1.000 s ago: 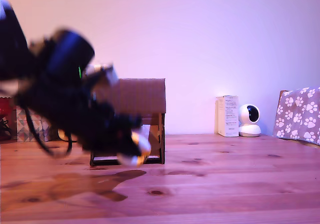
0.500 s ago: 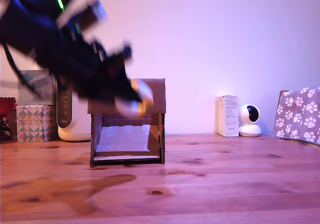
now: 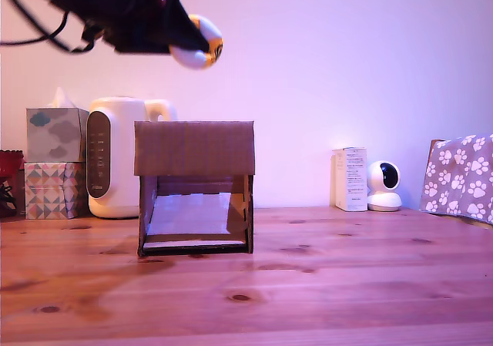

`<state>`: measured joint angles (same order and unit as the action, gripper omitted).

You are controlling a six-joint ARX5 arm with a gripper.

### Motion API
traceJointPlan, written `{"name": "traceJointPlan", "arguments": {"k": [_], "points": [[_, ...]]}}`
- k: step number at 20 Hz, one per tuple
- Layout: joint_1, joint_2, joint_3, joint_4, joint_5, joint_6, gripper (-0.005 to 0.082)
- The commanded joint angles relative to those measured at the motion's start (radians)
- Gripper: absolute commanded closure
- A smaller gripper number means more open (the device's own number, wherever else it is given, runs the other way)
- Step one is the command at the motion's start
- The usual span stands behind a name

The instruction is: Drop the footbag into the cardboard dice tower

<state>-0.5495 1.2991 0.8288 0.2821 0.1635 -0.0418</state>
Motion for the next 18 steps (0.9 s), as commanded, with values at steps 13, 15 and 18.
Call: {"name": "traceJointPlan", "arguments": {"k": [13,15,18], "points": [[0.118,0.437,0.565,-0.439,0.049,0.027,0.0725],[0.122,0.443,0.566,-0.443,0.048,0.04,0.0725],[0.124,0.442,0.57,-0.431,0.049,0.053,0.0714]]}}
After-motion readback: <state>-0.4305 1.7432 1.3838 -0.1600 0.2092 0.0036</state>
